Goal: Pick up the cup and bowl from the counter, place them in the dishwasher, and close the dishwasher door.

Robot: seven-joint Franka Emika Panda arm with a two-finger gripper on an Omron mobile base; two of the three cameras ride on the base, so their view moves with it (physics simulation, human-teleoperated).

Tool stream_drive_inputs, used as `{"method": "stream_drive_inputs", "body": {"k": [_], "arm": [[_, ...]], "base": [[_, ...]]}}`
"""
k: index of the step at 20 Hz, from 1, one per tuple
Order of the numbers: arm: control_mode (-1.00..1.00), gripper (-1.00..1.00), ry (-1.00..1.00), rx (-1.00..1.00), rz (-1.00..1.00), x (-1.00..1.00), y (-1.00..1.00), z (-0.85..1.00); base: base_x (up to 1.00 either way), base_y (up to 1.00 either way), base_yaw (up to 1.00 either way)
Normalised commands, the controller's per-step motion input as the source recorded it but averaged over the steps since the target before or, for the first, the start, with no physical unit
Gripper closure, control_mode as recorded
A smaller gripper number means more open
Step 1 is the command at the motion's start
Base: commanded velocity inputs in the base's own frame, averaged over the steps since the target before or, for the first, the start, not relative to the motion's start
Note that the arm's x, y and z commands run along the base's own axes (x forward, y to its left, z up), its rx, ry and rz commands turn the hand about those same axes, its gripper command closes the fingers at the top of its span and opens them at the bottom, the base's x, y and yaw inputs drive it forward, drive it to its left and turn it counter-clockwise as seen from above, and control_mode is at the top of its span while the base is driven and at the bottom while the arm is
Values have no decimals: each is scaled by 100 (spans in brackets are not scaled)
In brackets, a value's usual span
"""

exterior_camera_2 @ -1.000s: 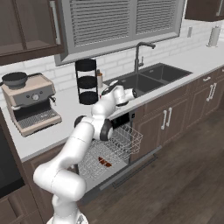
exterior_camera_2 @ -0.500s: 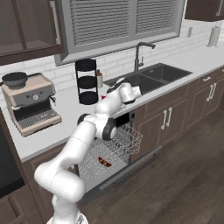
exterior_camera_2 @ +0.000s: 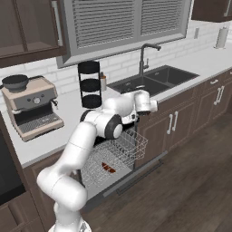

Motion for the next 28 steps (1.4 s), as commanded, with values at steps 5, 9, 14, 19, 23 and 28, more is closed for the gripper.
{"method": "stream_drive_inputs", "body": {"k": [5,9,14,19,23,28], "arm": [[-100,100,-4,11,0,-100,-19,-47],[-100,100,4,3,0,-100,0,-88],[-100,100,16,6,0,-83,0,-93],[-100,100,15,4,0,-11,0,-100],[-100,100,0,6,0,44,0,-81],[-100,100,0,6,0,33,-4,-49]], "base": [[0,0,0],[0,0,0],[0,0,0],[0,0,0],[0,0,0],[0,0,0]]}}
